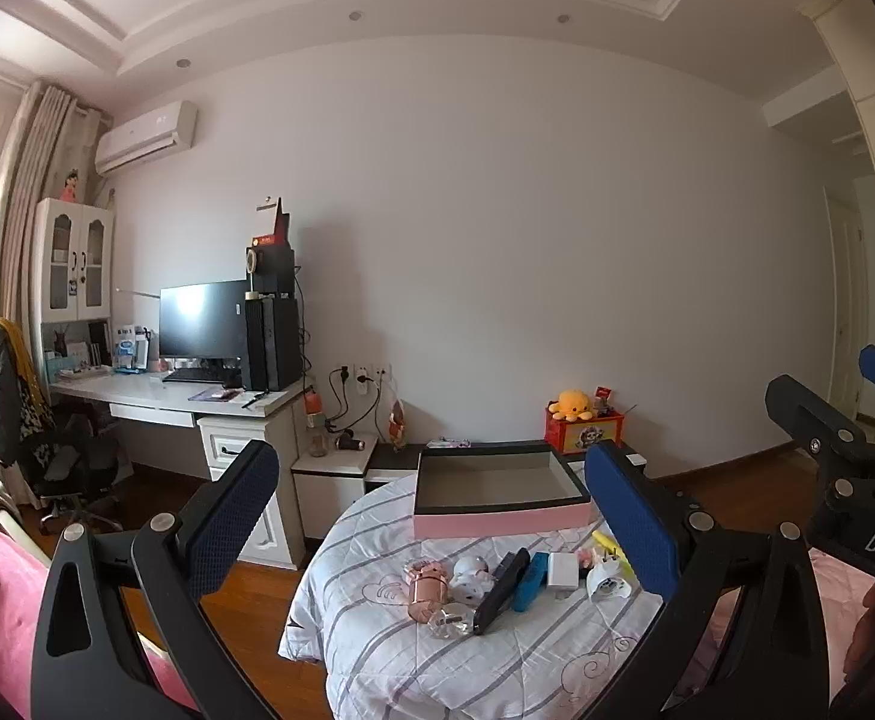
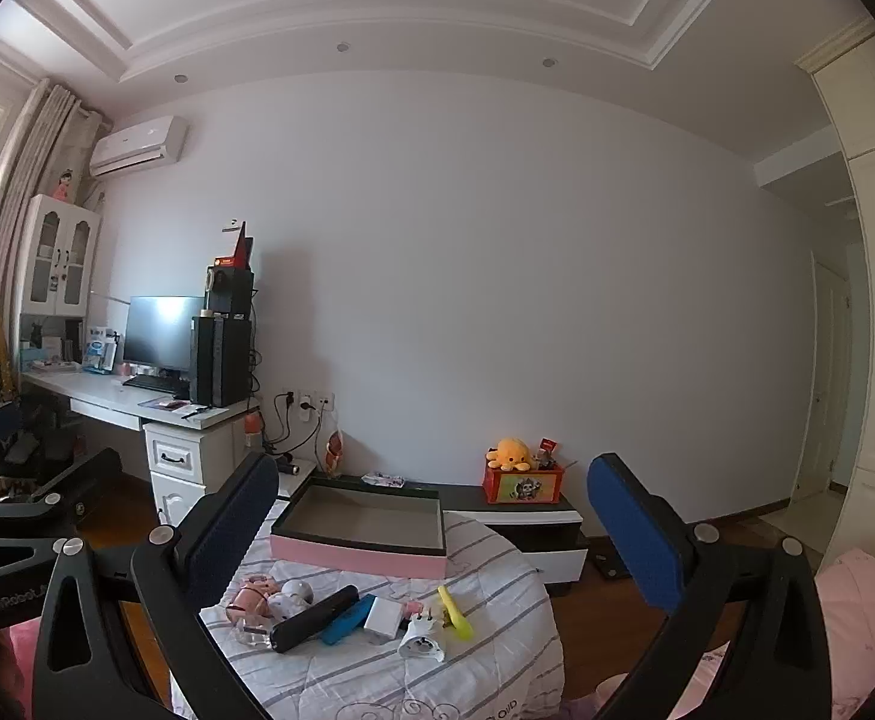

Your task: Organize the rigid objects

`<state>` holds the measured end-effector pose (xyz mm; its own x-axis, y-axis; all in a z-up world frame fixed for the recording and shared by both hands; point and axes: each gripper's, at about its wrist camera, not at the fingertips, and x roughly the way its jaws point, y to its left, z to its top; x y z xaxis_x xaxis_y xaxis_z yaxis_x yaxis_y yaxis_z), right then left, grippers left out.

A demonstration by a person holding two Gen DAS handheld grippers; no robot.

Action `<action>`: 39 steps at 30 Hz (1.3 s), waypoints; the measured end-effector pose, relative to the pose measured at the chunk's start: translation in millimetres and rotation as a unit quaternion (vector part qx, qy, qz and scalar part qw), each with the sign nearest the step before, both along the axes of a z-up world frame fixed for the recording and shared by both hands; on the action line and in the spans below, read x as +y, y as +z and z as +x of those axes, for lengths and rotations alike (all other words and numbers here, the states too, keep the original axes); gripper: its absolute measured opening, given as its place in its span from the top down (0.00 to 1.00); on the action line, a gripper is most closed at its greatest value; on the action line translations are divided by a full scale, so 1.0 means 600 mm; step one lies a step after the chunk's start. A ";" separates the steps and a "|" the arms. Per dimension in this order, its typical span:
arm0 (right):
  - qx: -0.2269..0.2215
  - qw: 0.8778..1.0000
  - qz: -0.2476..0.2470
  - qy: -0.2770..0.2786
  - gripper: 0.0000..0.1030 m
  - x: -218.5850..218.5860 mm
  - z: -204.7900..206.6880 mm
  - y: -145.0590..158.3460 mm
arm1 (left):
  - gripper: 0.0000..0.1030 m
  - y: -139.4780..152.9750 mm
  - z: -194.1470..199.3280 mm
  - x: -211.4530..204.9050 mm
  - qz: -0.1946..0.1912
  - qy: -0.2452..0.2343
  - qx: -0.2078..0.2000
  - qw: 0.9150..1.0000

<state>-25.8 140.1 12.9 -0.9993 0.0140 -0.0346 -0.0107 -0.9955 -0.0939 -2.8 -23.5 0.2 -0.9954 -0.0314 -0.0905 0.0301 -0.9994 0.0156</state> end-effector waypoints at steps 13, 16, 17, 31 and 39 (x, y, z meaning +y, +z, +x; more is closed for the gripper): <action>0.000 1.000 -0.002 0.002 0.00 -0.008 0.003 0.000 | 0.00 -0.001 0.000 -0.006 0.000 0.007 -0.005 1.000; 0.001 1.000 -0.003 0.002 0.00 -0.007 0.002 -0.006 | 0.00 -0.004 -0.002 -0.007 -0.001 0.008 -0.008 1.000; 0.001 1.000 -0.003 0.002 0.00 -0.006 0.002 -0.005 | 0.00 -0.006 -0.005 -0.006 -0.002 0.009 -0.009 1.000; -0.007 1.000 0.000 0.004 0.00 -0.005 -0.010 -0.012 | 0.00 -0.011 -0.004 -0.007 -0.006 0.011 -0.011 1.000; -0.008 1.000 -0.001 0.002 0.00 -0.004 -0.011 -0.016 | 0.00 -0.012 -0.003 -0.007 -0.009 0.009 -0.013 1.000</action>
